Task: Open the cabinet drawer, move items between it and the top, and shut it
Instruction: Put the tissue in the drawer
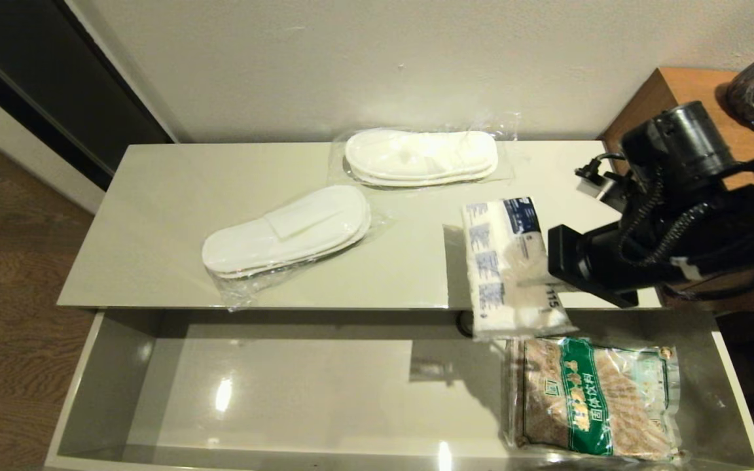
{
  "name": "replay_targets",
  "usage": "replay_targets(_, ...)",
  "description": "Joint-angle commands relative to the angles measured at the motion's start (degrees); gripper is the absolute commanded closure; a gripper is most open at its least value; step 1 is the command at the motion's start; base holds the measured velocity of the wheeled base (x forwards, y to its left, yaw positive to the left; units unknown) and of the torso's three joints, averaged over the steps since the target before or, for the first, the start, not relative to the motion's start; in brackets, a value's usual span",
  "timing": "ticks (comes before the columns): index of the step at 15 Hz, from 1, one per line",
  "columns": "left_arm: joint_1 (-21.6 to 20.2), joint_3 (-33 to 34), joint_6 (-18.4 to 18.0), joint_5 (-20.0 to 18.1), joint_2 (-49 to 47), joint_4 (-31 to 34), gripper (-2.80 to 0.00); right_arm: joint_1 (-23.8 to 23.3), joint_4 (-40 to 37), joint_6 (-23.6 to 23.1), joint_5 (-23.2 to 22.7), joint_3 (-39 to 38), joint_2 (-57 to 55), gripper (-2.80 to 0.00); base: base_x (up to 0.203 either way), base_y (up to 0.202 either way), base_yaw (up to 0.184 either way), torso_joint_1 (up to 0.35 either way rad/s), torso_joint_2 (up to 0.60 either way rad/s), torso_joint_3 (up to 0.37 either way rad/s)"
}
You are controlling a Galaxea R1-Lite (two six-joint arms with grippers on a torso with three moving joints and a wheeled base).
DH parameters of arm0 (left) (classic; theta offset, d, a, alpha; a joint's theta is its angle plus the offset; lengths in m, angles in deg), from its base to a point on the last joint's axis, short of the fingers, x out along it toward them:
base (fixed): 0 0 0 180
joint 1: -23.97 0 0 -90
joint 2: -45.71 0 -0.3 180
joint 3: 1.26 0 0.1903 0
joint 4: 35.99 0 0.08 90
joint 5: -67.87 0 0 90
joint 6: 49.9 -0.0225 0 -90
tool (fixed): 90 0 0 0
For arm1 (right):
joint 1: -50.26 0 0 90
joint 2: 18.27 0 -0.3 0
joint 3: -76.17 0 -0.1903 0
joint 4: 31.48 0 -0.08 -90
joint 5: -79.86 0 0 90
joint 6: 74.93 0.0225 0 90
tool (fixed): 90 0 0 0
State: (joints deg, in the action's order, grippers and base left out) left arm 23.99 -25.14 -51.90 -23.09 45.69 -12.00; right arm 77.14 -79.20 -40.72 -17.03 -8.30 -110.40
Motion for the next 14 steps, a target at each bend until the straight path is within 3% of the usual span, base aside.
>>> replay_targets(1,0.0,0.1,0.0,0.0,0.0,-0.2,0.00,2.1,-1.2,0.0,-0.1,-7.3,8.5,0.00,0.000,0.000,0.000,0.000,0.00,0.000)
replay_targets(3,0.0,0.1,0.0,0.0,0.0,-0.2,0.00,7.8,-1.8,-1.0,0.5,-12.6,10.6,0.00,0.000,0.000,0.000,0.000,0.00,0.000)
replay_targets(6,0.0,0.1,-0.7,-0.1,0.0,-0.2,0.00,12.5,-1.3,-2.5,3.7,-12.5,6.6,0.00,0.000,0.000,0.000,0.000,0.00,0.000)
replay_targets(10,0.0,0.1,-0.8,-0.1,0.0,-0.2,0.00,14.2,4.2,-2.2,7.7,-13.3,0.1,0.00,0.000,0.000,0.000,0.000,0.00,0.000)
replay_targets(12,0.0,0.1,-0.8,-0.1,0.0,-0.2,0.00,14.2,6.8,-2.0,7.7,-18.0,-0.9,0.00,0.000,0.000,0.000,0.000,0.00,0.000)
replay_targets(14,0.0,0.1,-0.8,-0.1,0.0,-0.2,0.00,14.4,15.6,-1.6,7.7,-25.2,-1.5,0.00,0.000,0.000,0.000,0.000,0.00,0.000)
